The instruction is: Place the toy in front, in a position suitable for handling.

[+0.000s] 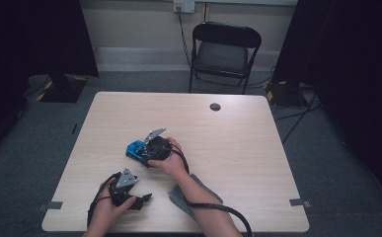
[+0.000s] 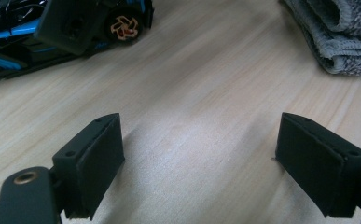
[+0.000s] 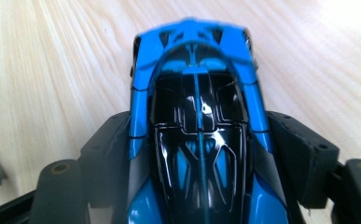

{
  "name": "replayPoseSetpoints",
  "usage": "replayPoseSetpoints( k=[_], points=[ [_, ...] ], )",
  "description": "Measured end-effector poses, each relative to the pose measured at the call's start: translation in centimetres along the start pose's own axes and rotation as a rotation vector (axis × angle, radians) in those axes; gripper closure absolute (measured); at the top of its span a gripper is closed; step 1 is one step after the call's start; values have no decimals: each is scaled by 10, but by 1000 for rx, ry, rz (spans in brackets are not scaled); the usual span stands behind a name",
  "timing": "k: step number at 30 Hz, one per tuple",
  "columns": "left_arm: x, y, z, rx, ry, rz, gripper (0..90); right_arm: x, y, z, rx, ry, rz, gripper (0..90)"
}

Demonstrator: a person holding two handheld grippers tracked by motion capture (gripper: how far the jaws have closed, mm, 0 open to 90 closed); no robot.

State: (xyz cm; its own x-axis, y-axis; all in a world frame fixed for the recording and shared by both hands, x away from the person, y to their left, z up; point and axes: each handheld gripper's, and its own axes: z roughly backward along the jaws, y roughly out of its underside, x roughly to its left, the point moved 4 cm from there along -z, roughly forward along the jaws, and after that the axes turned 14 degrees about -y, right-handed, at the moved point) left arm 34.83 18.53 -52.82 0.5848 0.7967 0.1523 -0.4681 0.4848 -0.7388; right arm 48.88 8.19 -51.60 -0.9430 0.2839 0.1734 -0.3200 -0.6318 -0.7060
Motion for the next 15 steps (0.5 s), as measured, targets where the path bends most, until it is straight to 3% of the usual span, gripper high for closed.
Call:
replayPoseSetpoints(
  k=[2, 15],
  points=[
    [0, 0, 0, 0, 0, -1, 146, 0, -1, 1, 19, 11, 17, 272],
    [0, 0, 0, 0, 0, -1, 146, -2, 7, 3, -5, 4, 11, 271]
  ],
)
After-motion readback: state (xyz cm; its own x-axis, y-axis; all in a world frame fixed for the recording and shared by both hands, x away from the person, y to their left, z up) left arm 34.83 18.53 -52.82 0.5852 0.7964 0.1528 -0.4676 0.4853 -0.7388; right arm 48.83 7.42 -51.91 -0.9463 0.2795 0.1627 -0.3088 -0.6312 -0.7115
